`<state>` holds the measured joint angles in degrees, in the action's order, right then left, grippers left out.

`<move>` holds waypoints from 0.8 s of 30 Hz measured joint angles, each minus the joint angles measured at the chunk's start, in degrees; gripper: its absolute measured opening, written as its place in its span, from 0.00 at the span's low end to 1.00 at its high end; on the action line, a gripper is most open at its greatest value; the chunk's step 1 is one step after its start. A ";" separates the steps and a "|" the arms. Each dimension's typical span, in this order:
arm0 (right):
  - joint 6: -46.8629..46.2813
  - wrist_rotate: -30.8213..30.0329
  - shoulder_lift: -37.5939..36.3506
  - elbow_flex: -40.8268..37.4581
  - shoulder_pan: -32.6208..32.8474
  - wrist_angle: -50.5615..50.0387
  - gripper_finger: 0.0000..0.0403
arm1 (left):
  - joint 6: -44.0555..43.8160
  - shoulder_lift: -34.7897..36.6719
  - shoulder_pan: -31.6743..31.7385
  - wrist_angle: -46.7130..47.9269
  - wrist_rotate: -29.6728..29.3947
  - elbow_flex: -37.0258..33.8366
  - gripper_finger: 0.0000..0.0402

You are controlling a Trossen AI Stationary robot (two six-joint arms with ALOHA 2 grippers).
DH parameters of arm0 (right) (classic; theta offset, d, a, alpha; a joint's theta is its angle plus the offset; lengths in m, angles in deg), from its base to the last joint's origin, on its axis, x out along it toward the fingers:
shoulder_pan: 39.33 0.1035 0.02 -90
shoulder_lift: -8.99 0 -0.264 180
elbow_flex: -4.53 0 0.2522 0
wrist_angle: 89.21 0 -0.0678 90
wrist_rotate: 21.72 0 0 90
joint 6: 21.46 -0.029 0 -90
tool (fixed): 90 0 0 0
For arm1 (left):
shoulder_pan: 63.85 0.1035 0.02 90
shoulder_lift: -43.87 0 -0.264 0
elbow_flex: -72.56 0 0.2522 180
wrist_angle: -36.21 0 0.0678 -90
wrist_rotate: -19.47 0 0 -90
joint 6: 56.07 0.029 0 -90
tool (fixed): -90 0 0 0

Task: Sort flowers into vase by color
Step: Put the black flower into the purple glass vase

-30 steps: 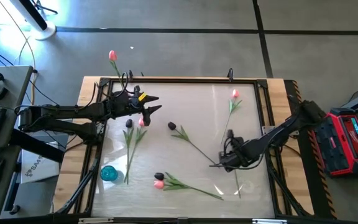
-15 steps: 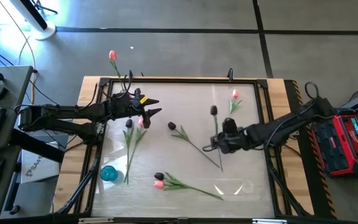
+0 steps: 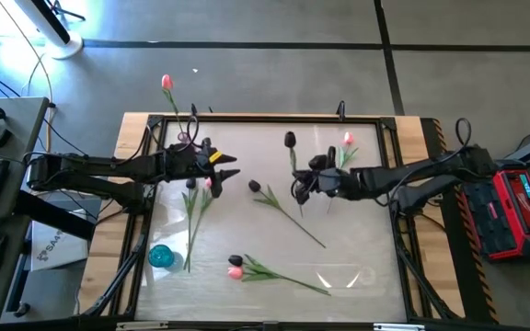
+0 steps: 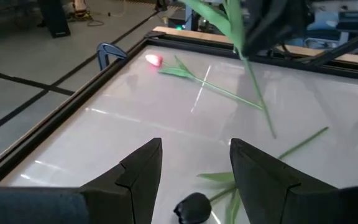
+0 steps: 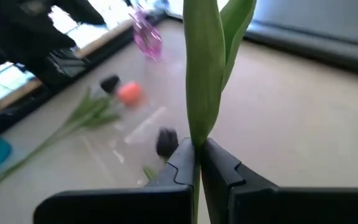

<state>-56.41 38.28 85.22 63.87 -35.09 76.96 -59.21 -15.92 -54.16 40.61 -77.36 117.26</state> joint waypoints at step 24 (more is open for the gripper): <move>30.67 19.75 13.76 0.11 -3.89 39.90 0.00 | 7.25 -8.78 -3.51 -26.05 2.76 -0.04 0.45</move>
<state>-25.74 58.03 98.97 63.98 -38.99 116.86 -51.96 -24.70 -57.67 14.56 -74.60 117.22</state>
